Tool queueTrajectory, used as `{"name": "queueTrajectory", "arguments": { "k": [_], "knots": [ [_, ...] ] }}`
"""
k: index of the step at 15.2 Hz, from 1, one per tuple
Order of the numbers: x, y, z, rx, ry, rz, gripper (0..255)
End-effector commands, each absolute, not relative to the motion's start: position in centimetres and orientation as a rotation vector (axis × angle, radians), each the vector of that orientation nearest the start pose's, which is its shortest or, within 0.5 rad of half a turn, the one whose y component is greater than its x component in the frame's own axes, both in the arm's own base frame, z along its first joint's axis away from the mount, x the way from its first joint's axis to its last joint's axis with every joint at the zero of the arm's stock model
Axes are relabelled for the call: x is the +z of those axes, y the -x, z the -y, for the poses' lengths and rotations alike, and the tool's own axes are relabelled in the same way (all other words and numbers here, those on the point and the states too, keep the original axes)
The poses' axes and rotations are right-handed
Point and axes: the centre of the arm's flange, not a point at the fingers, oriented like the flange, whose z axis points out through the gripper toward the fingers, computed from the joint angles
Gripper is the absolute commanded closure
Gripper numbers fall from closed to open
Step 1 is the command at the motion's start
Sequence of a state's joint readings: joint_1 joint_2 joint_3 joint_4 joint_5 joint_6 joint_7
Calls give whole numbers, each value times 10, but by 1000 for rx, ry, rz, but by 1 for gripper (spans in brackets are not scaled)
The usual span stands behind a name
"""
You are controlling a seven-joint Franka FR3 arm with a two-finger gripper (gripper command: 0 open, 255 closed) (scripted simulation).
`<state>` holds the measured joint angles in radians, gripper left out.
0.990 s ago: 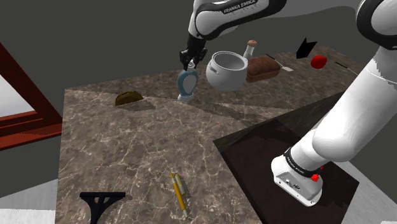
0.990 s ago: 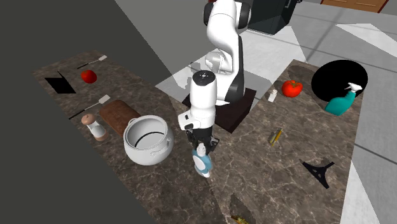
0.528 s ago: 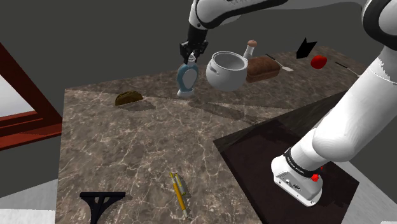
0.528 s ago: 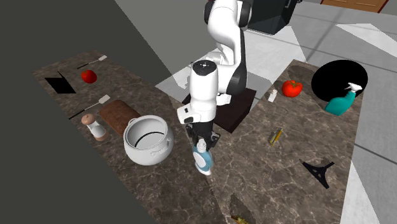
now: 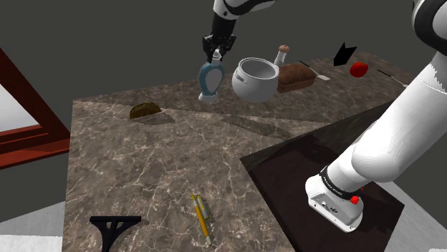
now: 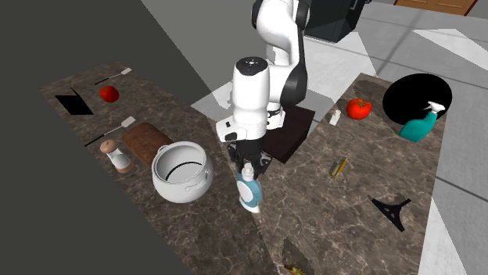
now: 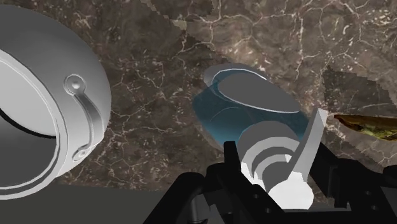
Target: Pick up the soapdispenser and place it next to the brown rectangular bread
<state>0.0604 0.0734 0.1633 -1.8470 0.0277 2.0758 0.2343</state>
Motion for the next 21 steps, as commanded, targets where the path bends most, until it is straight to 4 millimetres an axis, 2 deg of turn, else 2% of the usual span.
{"name": "queueTrajectory", "arguments": {
  "k": [1, 21],
  "knots": [
    [509, -582, -132, -221, 3062, -36, 255],
    [614, -582, -132, -221, 3062, -36, 255]
  ]
}}
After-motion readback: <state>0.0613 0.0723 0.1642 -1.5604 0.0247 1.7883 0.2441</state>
